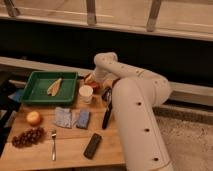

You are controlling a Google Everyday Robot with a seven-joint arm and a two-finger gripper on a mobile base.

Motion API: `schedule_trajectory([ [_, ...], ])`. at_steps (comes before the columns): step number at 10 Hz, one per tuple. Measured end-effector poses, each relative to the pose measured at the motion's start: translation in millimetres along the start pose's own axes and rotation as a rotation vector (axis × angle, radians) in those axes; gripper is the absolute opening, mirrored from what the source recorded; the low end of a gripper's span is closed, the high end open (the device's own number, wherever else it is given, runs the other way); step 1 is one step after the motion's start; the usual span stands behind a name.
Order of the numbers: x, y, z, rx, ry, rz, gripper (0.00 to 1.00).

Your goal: Stack bowls on top of each other

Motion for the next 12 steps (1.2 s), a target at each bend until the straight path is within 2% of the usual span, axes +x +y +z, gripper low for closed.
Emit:
schedule_trajectory([
  [1,-2.2,-9.6,14.3,0.009,0.009,0.028,0.58],
  [2,-4.6,-14.6,19.6,0.011,0.009,0.041,0.50],
  [3,-5.4,-16.6,22.9,0.013,0.009,0.047,0.38],
  [7,-2.4,-13.8,21.3,0.014,0.012,0.040,0.02],
  [9,-5.6,-6.8,8.4,0.000,-0.009,0.019,0.00],
  [12,-18.9,15.9,-42.5,-0.033,-0.067,-0.017,0.00],
])
